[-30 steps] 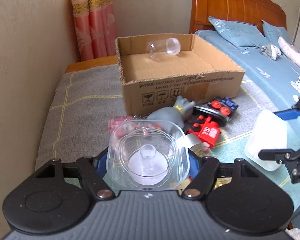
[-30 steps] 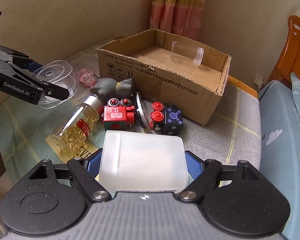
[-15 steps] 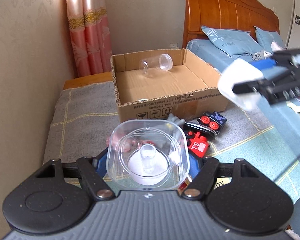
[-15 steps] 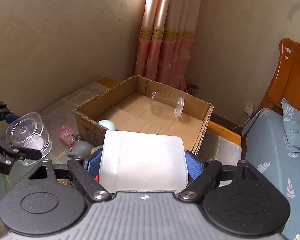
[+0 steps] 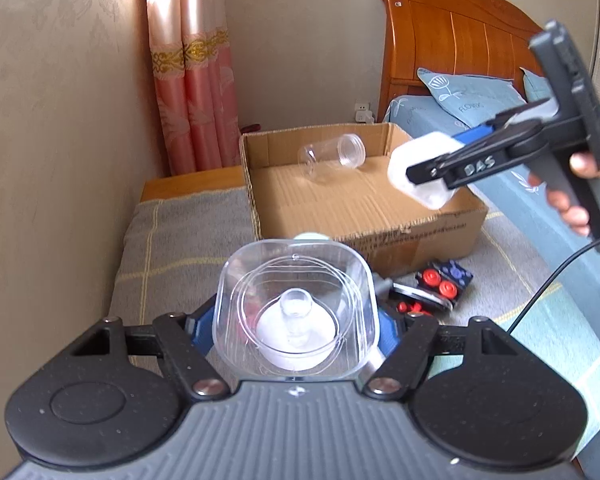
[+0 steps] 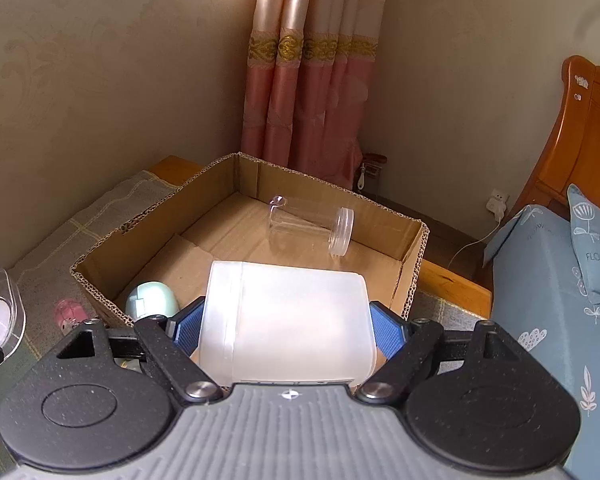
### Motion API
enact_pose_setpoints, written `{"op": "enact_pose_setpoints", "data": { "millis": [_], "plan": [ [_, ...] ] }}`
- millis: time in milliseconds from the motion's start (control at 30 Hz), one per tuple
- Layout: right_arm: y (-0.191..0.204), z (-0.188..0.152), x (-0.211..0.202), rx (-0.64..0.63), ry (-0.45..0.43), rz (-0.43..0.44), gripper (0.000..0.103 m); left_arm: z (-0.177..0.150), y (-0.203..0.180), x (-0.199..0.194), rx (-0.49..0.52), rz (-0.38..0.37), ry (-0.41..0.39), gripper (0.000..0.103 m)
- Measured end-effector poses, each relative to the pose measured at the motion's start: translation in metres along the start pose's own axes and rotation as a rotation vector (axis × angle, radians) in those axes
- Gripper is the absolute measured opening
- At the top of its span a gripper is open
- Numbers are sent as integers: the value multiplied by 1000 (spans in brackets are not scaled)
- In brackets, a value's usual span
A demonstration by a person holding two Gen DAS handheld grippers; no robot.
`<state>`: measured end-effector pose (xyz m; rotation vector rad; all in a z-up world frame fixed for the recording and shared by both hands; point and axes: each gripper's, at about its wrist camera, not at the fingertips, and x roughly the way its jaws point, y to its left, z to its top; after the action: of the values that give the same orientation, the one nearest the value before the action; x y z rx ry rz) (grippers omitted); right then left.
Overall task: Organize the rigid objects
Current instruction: 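Carry the white container into the box and open the right tool, then lower the clear square container into the box and open the left tool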
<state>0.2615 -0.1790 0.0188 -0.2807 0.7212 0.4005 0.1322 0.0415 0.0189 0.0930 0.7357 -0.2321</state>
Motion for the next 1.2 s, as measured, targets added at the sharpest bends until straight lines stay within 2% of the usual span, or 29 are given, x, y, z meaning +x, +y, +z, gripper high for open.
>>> {"op": "enact_pose_setpoints", "data": {
  "millis": [267, 300, 367, 733, 933, 1067, 1200],
  "plan": [
    [-1, 2, 20, 3, 25, -35, 87, 27, -1, 20, -4, -25, -3, 73],
    [-2, 1, 21, 3, 26, -36, 89, 29, -1, 22, -7, -28, -3, 73],
    [-2, -1, 19, 0, 32, -21, 103, 35, -1, 26, -6, -33, -4, 73],
    [6, -24, -32, 13, 18, 18, 103, 61, -10, 38, 37, -37, 6, 73],
    [14, -42, -61, 52, 31, 1, 103, 89, -13, 48, 51, -37, 10, 73],
    [20, -58, -77, 81, 23, -52, 103, 111, -15, 64, 68, -31, 18, 73],
    [22, -71, -89, 139, 21, -67, 103, 128, -18, 92, 80, -48, 75, 73]
  ]
}}
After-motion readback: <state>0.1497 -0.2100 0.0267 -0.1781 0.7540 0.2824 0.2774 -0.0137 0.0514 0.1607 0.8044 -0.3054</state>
